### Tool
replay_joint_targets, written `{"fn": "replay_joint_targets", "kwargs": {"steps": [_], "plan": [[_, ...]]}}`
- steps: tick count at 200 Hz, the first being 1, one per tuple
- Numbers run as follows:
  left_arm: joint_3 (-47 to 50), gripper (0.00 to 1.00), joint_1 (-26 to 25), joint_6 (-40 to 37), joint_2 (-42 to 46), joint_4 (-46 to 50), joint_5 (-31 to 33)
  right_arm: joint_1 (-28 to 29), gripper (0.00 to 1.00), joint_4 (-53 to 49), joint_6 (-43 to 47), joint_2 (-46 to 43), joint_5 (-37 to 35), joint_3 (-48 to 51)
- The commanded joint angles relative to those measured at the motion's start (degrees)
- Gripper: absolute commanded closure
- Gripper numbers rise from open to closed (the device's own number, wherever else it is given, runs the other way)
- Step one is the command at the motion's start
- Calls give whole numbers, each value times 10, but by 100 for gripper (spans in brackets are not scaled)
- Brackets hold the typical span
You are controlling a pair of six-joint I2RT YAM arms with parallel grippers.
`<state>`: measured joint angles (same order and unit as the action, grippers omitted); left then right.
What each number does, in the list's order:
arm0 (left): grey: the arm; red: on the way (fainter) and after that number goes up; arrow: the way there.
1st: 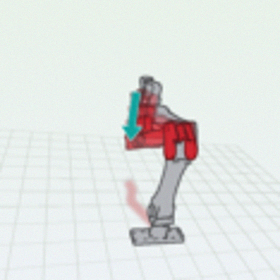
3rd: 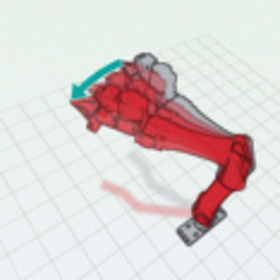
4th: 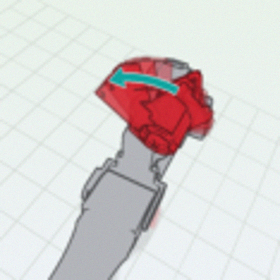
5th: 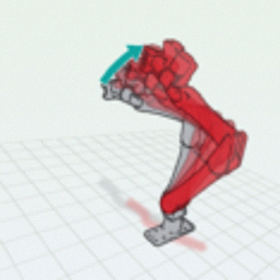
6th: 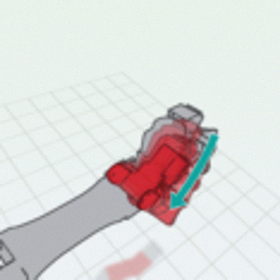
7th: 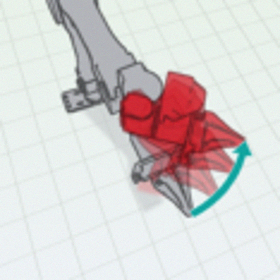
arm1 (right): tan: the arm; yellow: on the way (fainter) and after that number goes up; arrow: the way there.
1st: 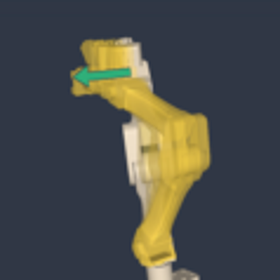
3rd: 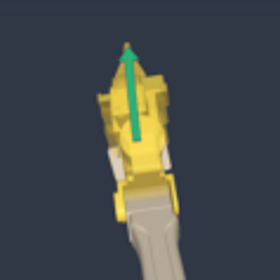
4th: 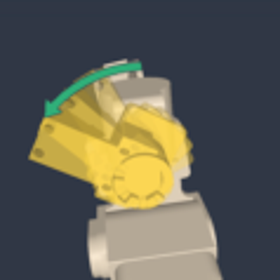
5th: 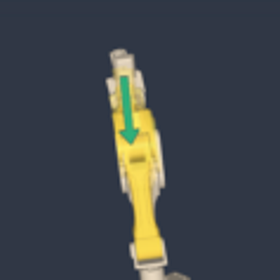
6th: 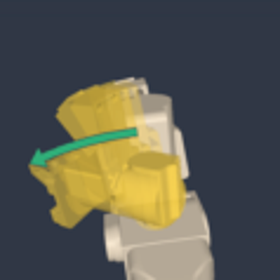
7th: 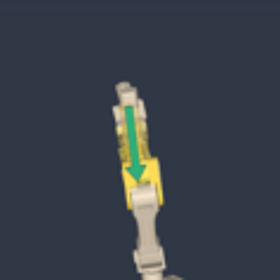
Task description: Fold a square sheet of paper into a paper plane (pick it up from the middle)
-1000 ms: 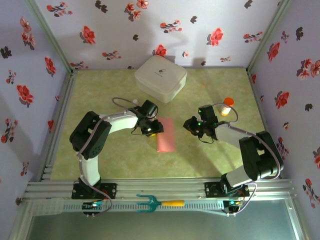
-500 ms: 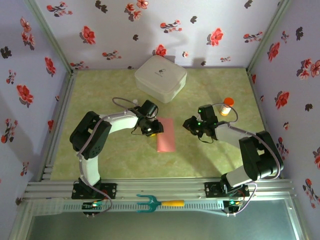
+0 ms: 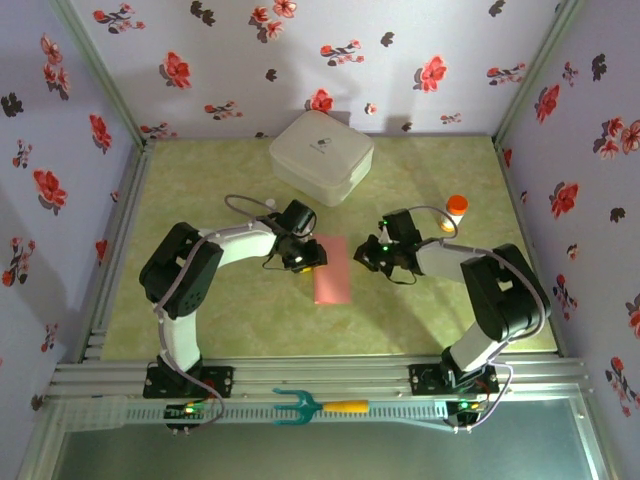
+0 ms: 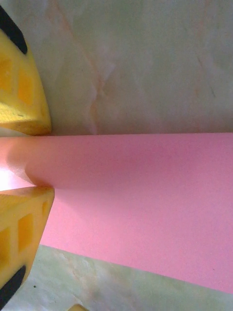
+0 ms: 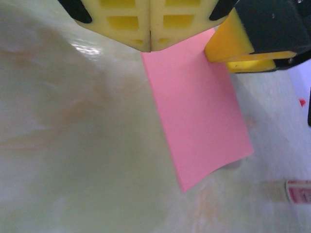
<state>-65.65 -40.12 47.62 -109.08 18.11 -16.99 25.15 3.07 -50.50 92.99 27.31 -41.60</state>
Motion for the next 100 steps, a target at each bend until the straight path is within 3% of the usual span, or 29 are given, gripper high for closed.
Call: {"fn": "replay_joint_targets", "kwargs": {"steps": [1,100], "plan": [[13,63,4,-11,-46,22,64,13,100,-24,25,15,13,-31],[16,63,3,-9,-48,16,63,53,100,-64,52,78,26,-87]]}}
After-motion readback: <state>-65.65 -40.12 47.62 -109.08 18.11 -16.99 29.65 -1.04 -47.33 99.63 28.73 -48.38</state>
